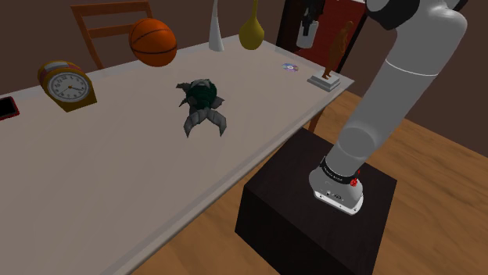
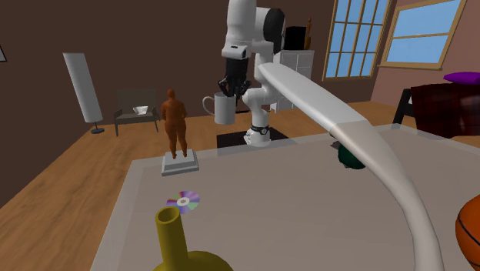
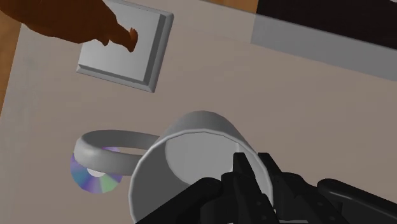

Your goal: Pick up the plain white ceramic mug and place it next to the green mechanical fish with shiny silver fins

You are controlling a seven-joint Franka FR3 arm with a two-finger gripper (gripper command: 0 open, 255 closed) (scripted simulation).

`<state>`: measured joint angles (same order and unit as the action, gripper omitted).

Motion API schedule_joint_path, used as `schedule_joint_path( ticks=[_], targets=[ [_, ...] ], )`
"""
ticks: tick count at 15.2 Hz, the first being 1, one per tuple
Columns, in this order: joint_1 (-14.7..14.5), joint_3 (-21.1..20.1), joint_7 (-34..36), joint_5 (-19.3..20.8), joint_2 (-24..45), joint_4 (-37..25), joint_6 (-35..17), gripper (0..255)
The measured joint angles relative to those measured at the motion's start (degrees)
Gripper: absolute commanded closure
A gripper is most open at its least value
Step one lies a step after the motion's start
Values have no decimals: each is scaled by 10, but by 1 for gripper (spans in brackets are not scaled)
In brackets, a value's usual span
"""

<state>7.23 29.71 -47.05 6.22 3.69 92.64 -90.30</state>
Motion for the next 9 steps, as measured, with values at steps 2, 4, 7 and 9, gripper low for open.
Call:
schedule_joint_path(
  ticks=[2, 4, 7, 9],
  targets=[
    [-17, -14, 32, 16, -38, 41, -4, 255],
    [-32, -29, 64, 28, -74, 75, -1, 255],
    [-50, -56, 113, 41, -122, 124, 2, 255],
    [-61, -74, 144, 45, -150, 148, 7, 255]
  ],
)
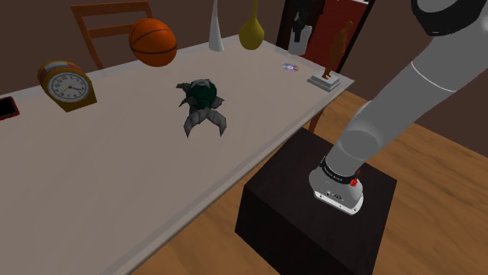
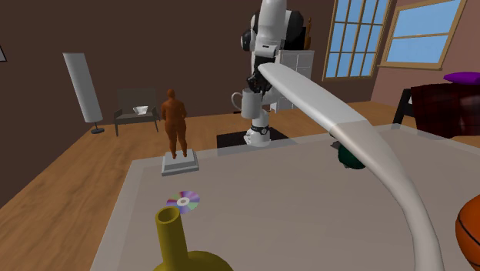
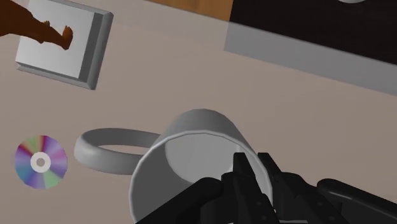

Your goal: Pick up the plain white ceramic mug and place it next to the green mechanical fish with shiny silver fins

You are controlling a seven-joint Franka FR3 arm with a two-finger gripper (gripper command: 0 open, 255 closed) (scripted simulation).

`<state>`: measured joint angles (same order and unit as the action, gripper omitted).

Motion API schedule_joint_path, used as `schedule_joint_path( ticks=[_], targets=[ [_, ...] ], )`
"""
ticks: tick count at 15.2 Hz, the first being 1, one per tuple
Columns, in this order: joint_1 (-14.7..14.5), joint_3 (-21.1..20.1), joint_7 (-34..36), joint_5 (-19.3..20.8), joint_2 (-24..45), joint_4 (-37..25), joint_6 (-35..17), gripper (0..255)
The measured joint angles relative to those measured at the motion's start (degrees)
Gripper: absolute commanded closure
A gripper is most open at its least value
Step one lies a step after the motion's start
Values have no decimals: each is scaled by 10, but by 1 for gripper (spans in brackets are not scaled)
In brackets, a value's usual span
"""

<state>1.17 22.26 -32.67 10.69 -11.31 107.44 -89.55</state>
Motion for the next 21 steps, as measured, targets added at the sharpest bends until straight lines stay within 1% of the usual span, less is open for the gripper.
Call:
schedule_joint_path(
  ticks=[3, 6, 9, 13, 16, 21],
  targets=[
    [-14, -30, 47, 2, -41, 44, 2, 255],
    [-27, -58, 89, -4, -70, 70, 10, 255],
    [-41, -87, 132, -13, -95, 98, 13, 255],
    [-61, -128, 190, -33, -121, 117, 26, 255],
    [-66, -138, 205, -38, -126, 141, 9, 255],
    [-65, -135, 207, -36, -130, 182, -28, 255]
  ],
)
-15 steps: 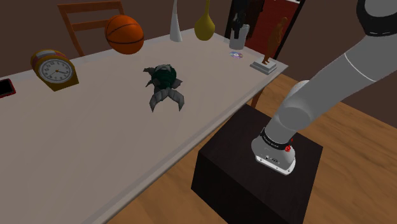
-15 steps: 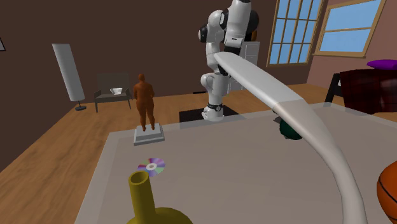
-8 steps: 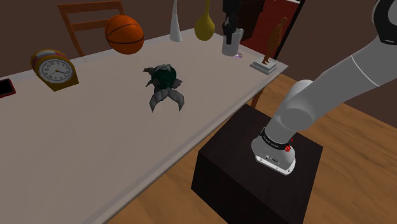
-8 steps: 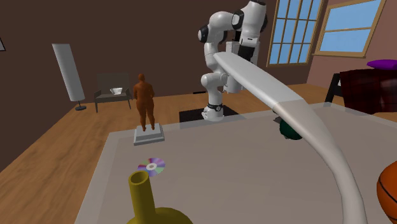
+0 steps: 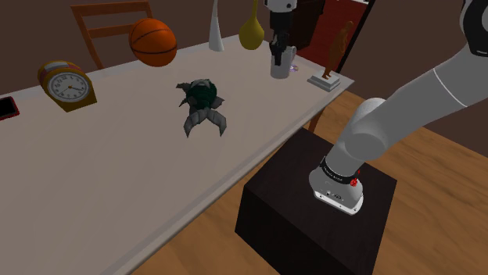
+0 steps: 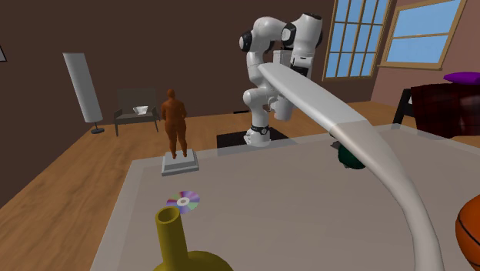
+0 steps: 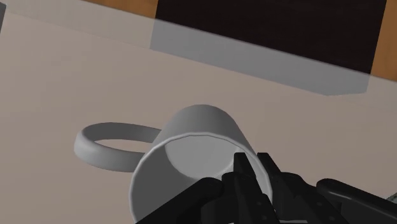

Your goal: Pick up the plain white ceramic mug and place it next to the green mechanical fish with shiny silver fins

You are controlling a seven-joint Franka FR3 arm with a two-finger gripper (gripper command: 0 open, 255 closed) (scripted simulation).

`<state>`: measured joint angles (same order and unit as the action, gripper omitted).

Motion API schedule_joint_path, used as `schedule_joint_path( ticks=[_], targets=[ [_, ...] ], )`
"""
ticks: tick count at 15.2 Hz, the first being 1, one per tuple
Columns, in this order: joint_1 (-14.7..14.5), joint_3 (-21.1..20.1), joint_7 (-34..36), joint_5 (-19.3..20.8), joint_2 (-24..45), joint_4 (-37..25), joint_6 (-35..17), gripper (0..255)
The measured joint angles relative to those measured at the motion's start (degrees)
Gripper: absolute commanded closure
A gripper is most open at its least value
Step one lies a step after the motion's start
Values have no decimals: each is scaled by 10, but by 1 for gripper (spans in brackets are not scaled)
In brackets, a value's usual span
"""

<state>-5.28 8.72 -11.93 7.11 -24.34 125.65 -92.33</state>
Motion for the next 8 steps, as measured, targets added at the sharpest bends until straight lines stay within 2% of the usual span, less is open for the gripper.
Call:
schedule_joint_path(
  ticks=[8],
  targets=[
    [1, 3, 5, 2, 4, 57, -61, 255]
  ],
)
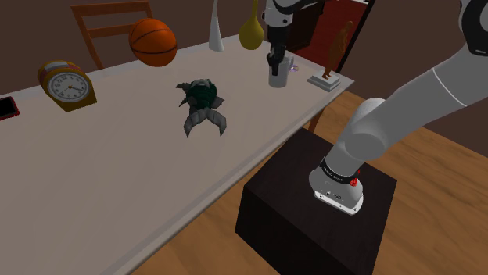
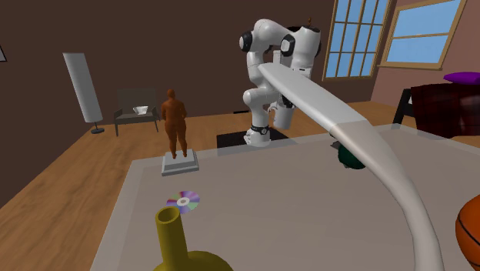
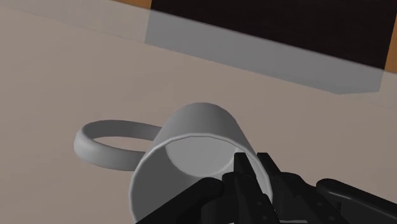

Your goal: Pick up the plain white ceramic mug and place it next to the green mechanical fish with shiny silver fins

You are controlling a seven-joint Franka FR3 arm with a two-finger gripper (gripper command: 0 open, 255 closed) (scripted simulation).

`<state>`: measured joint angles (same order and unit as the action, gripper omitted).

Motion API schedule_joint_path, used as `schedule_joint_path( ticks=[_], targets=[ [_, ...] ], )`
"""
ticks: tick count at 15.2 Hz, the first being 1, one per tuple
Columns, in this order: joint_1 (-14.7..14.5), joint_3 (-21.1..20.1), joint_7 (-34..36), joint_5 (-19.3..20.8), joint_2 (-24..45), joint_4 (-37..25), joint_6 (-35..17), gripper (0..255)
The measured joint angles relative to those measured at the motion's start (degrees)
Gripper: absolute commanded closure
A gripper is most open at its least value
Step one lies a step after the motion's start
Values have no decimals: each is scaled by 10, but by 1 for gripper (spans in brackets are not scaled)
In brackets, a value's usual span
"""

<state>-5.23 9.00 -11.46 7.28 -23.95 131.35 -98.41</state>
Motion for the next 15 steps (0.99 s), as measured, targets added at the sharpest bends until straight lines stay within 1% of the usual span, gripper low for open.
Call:
schedule_joint_path(
  ticks=[15],
  targets=[
    [2, 9, 5, 5, 31, 94, -125, 255]
  ],
)
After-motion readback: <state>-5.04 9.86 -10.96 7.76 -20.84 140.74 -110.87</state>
